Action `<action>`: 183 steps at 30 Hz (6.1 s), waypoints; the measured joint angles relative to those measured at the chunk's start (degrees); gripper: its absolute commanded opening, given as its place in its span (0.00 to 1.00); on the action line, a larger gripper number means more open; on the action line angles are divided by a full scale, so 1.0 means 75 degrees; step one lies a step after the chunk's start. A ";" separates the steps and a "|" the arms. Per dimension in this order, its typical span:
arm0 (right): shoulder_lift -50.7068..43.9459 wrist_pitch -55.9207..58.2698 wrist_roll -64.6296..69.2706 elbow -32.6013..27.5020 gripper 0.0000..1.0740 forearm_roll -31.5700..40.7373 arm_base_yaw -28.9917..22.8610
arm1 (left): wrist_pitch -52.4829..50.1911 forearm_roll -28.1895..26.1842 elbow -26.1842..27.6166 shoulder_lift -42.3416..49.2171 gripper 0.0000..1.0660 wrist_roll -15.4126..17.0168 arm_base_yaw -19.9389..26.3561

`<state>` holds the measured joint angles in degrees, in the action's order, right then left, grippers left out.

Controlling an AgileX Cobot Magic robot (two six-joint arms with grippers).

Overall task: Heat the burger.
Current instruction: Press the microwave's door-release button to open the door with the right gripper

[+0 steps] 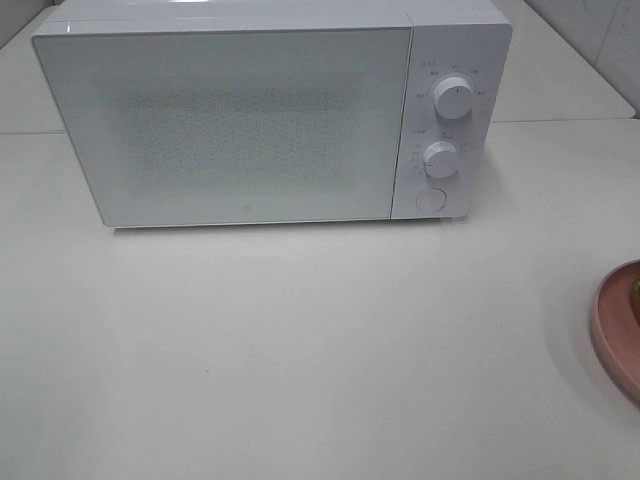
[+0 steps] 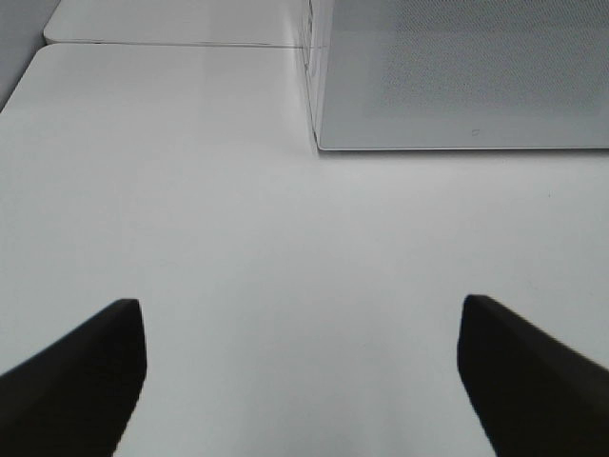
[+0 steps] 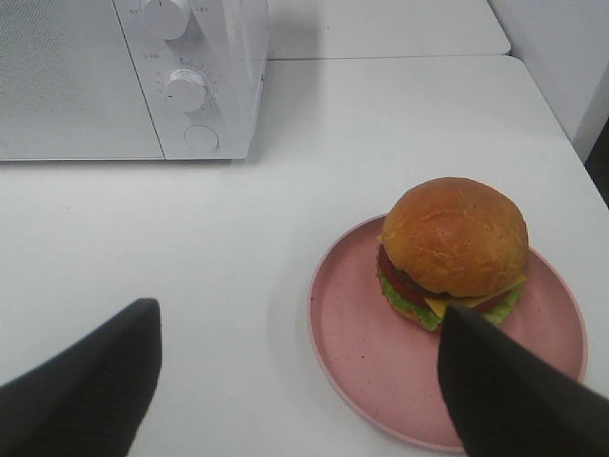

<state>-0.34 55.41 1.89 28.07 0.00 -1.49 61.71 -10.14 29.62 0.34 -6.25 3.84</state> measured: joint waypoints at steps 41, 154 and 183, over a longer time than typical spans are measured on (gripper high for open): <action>0.2506 -0.2032 0.0000 0.0199 0.71 -0.0550 0.0000 | 0.0000 0.0000 0.0000 0.0000 0.77 0.0000 0.0000; 1.2254 -1.4034 0.7540 -0.0817 0.00 0.2330 -0.3881 | 0.0000 0.0000 0.0000 0.0000 0.77 0.0000 0.0000; 1.4843 -1.5210 1.0810 0.0229 0.00 0.1971 -0.3071 | 0.0000 0.0000 0.0000 0.0000 0.77 0.0000 0.0000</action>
<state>110.98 -58.67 82.96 29.79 14.78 -24.52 61.71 -10.14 29.62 0.34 -6.25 3.84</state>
